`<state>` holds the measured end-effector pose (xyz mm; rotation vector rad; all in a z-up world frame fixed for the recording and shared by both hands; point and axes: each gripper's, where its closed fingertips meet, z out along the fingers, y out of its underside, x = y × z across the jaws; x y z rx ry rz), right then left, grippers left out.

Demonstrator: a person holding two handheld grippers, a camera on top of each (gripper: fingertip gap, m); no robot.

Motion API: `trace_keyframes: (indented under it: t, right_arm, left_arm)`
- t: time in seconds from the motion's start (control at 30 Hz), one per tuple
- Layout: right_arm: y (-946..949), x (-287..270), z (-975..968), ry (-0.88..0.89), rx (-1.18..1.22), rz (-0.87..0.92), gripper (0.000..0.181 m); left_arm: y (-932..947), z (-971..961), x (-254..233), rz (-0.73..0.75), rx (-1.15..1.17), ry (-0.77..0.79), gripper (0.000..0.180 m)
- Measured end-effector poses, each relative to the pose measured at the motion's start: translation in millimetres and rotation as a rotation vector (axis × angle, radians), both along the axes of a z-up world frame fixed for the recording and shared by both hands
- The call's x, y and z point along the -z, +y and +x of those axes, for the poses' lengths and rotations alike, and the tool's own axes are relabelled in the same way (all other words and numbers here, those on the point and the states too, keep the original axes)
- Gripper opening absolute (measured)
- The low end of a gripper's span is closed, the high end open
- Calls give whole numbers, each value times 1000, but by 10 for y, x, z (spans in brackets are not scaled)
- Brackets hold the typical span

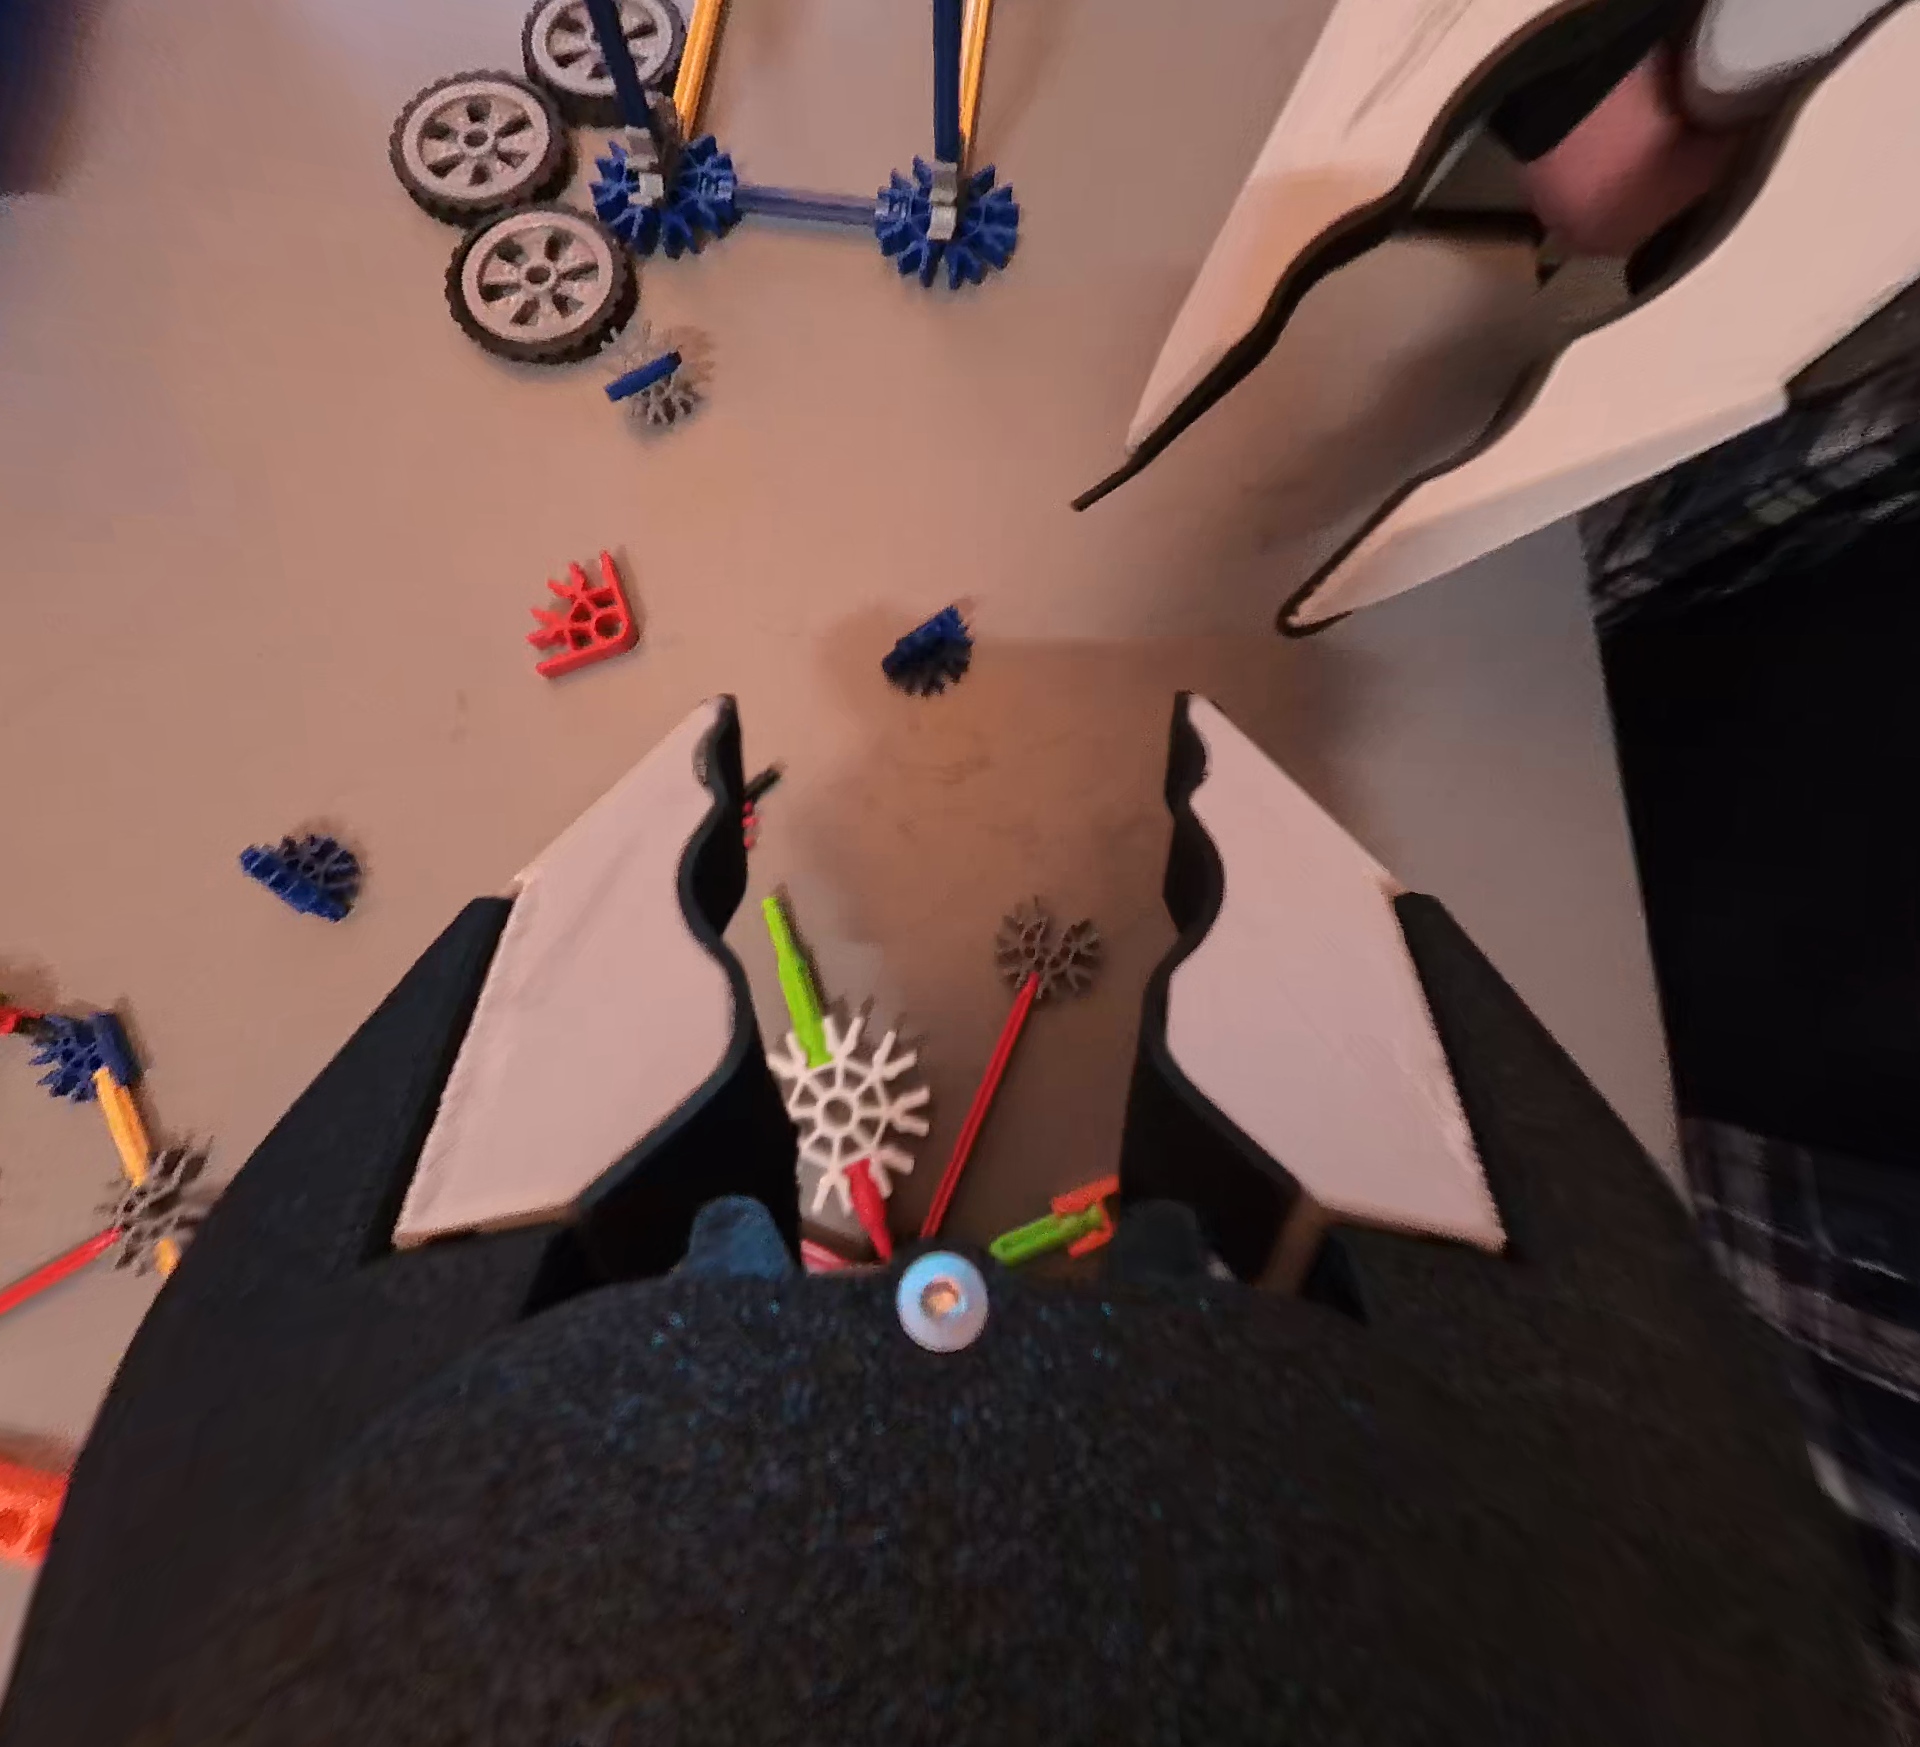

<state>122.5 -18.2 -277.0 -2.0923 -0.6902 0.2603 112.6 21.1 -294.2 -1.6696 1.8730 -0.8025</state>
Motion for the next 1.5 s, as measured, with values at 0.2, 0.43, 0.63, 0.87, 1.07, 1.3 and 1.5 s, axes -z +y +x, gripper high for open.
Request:
trace_keyframes:
  t: [0.2,0.43,0.63,0.87,1.07,1.3,1.5]
  right_arm:
    - [-236,-175,92,30,100,39,45]
    - [-637,-764,252,105,114,187,45]
    - [-1257,-1063,755,194,213,271,43]
    - [-2651,-1074,1802,225,402,332,43]
    - [-4318,-960,2897,204,687,322,43]
    - [-6286,-819,3651,183,1200,335,44]
    - [-7260,-679,3507,230,1625,362,45]
  left_arm:
    - [-246,286,-289,-4,78,-146,99]
    - [-600,690,-1106,-2,163,-349,99]
    - [-1234,1201,-1521,9,266,-430,82]
    - [-2664,2255,-1820,-16,404,-498,63]
    - [-4407,3395,-1703,-178,643,-459,63]
    - [-6254,4260,-1279,-204,1076,-301,67]
    - [-7472,4444,-682,-280,1426,-116,84]
